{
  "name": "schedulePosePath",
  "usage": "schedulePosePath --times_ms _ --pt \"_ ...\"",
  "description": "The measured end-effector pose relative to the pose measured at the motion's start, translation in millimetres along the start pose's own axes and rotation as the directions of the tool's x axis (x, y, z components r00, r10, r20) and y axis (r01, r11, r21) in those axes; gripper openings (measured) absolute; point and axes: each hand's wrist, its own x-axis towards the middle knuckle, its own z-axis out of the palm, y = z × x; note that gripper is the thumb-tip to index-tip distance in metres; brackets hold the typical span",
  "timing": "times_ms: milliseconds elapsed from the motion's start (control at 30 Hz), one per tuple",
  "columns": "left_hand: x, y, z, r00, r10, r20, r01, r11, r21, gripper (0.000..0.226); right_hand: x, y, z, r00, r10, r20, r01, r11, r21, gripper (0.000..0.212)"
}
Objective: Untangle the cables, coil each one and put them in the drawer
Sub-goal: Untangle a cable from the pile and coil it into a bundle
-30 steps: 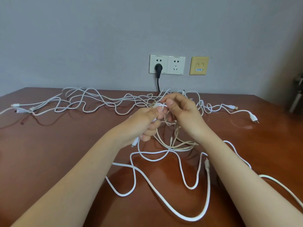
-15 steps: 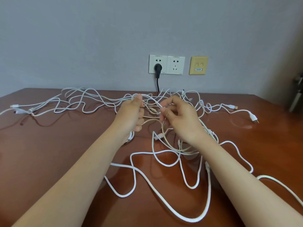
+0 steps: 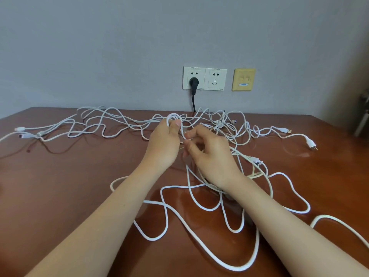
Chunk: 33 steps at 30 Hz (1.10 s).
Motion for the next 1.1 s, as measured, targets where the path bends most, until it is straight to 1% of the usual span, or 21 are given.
schedulePosePath --times_ms 133,267,333,367,467,600,633,667,700,767,833,900,933,967,1033,1100 --pt "-1 2 1 0.999 0.045 0.007 -0.044 0.999 -0.014 0.033 0 0 1 1.000 0.021 0.003 -0.021 1.000 -0.003 0.015" --pt "-3 4 0 0.996 0.088 0.018 -0.090 0.990 0.104 0.025 0 1 1 1.000 0.019 0.009 -0.019 1.000 -0.008 0.016" --pt "-4 3 -1 0.995 0.096 0.013 -0.097 0.986 0.132 0.024 0 2 2 1.000 0.007 0.012 -0.007 0.999 -0.034 0.016" --pt "-3 3 0 0.997 0.082 0.005 -0.082 0.990 0.118 0.026 1 1 1 1.000 0.008 0.011 -0.008 0.999 -0.042 0.016" --pt "-1 3 0 1.000 -0.007 0.003 0.007 1.000 -0.022 0.036 4 1 -2 0.999 0.046 0.007 -0.046 0.999 -0.029 0.013" --pt "-3 8 -3 0.991 -0.135 0.010 0.134 0.972 -0.195 0.038 3 2 -4 0.999 0.031 0.026 -0.030 0.997 -0.068 0.006" --pt "-3 9 -3 0.984 -0.176 0.023 0.176 0.947 -0.270 0.038 2 1 -4 0.999 0.019 0.039 -0.015 0.996 -0.091 0.004" --pt "-3 10 -4 0.974 -0.221 0.047 0.222 0.901 -0.373 0.037 2 -1 -4 0.999 0.007 0.054 0.000 0.993 -0.120 0.005" --pt "-2 11 -5 0.961 -0.266 0.081 0.271 0.829 -0.489 0.035 1 -3 -4 0.997 0.002 0.076 0.010 0.989 -0.149 0.008" --pt "0 12 -8 0.929 -0.334 0.162 0.348 0.632 -0.692 0.030 0 -6 -5 0.993 0.028 0.118 -0.004 0.979 -0.202 0.008" --pt "6 13 -14 0.916 -0.359 0.179 0.343 0.470 -0.813 0.032 -1 -6 -7 0.981 0.089 0.174 -0.037 0.959 -0.280 0.013" --pt "13 11 -23 0.906 -0.390 0.166 0.311 0.347 -0.885 0.037 -2 -5 -9 0.963 0.136 0.231 -0.047 0.934 -0.354 0.026" --pt "16 9 -27 0.897 -0.407 0.172 0.314 0.313 -0.896 0.039 -2 -5 -10 0.957 0.140 0.254 -0.031 0.921 -0.389 0.031" --pt "19 8 -31 0.888 -0.423 0.180 0.329 0.311 -0.892 0.040 -2 -5 -11 0.955 0.128 0.268 -0.004 0.908 -0.419 0.033" --pt "22 4 -37 0.874 -0.448 0.186 0.363 0.350 -0.863 0.040 -2 -7 -13 0.962 0.082 0.259 0.046 0.890 -0.454 0.032" --pt "22 1 -38 0.871 -0.455 0.182 0.383 0.400 -0.832 0.038 -1 -7 -16 0.980 0.018 0.200 0.071 0.900 -0.430 0.026"
